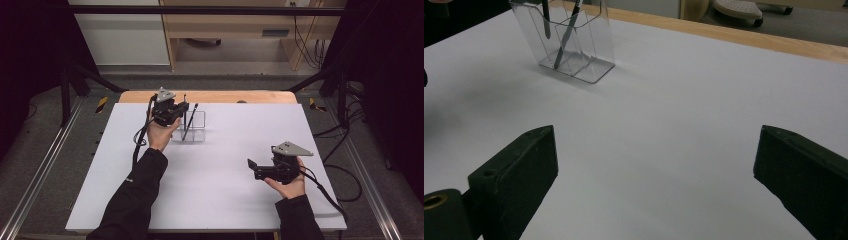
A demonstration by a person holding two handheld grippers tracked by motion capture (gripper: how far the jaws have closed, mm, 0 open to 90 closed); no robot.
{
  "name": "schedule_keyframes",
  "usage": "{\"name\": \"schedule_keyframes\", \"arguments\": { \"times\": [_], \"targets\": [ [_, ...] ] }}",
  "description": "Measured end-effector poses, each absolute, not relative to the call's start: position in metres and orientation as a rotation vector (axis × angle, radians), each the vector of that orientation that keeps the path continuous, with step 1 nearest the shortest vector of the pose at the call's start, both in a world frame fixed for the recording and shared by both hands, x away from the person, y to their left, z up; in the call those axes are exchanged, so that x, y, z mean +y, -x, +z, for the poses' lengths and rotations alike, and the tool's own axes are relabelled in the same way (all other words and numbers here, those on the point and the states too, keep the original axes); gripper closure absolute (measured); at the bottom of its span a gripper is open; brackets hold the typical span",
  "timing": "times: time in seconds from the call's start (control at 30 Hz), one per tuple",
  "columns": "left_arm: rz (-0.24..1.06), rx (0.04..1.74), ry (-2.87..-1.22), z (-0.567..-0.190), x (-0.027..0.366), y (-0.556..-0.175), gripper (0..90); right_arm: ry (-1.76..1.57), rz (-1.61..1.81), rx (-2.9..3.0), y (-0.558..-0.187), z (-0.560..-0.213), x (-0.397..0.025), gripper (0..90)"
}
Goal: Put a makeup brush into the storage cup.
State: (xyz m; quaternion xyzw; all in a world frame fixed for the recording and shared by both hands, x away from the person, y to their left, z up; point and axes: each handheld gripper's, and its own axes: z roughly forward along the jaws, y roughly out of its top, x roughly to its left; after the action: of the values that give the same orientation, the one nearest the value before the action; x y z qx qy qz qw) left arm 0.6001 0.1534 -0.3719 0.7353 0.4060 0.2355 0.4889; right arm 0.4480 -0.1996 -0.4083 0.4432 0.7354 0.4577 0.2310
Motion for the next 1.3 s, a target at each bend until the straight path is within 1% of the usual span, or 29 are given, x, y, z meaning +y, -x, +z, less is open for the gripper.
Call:
{"name": "schedule_keyframes", "arguments": {
  "times": [0.5,1.1,1.27,1.3],
  "targets": [
    [0.563,0.998,-1.790,-0.386,0.156,-0.596,83.0,-1.219,1.261,2.023,-0.448,-0.409,-0.199,4.4],
    [0.545,1.015,-1.832,-0.402,0.155,-0.595,82.6,-1.220,1.261,2.024,-0.448,-0.409,-0.199,4.4],
    [0.538,1.009,-1.841,-0.403,0.157,-0.593,81.7,-1.221,1.261,2.023,-0.448,-0.408,-0.199,4.4],
    [0.536,1.008,-1.841,-0.403,0.157,-0.592,80.0,-1.221,1.260,2.023,-0.448,-0.409,-0.199,4.4]
  ]
}}
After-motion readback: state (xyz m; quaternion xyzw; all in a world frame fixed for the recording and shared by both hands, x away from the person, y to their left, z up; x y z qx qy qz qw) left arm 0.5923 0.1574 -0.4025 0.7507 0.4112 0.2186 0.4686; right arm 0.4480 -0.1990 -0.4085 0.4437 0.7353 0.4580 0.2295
